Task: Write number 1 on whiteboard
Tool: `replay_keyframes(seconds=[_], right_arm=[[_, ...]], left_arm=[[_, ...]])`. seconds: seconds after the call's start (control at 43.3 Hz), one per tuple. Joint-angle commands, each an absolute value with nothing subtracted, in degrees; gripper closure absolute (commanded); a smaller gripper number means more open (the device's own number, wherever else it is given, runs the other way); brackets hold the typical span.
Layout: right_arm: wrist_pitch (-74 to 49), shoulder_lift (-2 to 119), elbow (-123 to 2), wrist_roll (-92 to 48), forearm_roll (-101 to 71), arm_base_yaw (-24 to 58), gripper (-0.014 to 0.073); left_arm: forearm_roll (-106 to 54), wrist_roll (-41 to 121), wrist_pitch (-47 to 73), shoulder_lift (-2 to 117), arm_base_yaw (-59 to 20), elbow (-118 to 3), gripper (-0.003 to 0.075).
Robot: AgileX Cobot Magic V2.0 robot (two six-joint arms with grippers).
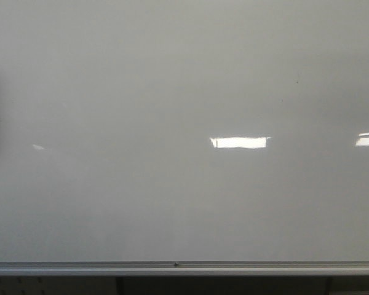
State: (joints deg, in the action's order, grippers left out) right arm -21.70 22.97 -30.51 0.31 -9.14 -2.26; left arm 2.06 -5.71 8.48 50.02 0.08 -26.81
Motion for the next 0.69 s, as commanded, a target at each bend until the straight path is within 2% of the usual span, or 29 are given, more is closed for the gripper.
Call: replay_keyframes(seconds=[0.0, 0.277, 0.67], right_arm=[[-17.37, 23.69, -32.46, 0.00, -9.26, -2.71, 0.0141], [-17.43, 23.69, -32.46, 0.00, -9.26, -2.71, 0.0141], [-17.47, 23.69, -32.46, 0.00, -9.26, -2.71, 0.0142]], left_arm=[[1.47, -5.98, 0.38, 58.07, 0.06, -31.67, 0.0113], [2.20, -5.98, -5.52, 77.23, 0.06, -38.37, 0.0113], [2.46, -5.98, -16.37, 88.04, 0.06, -39.85, 0.0114]])
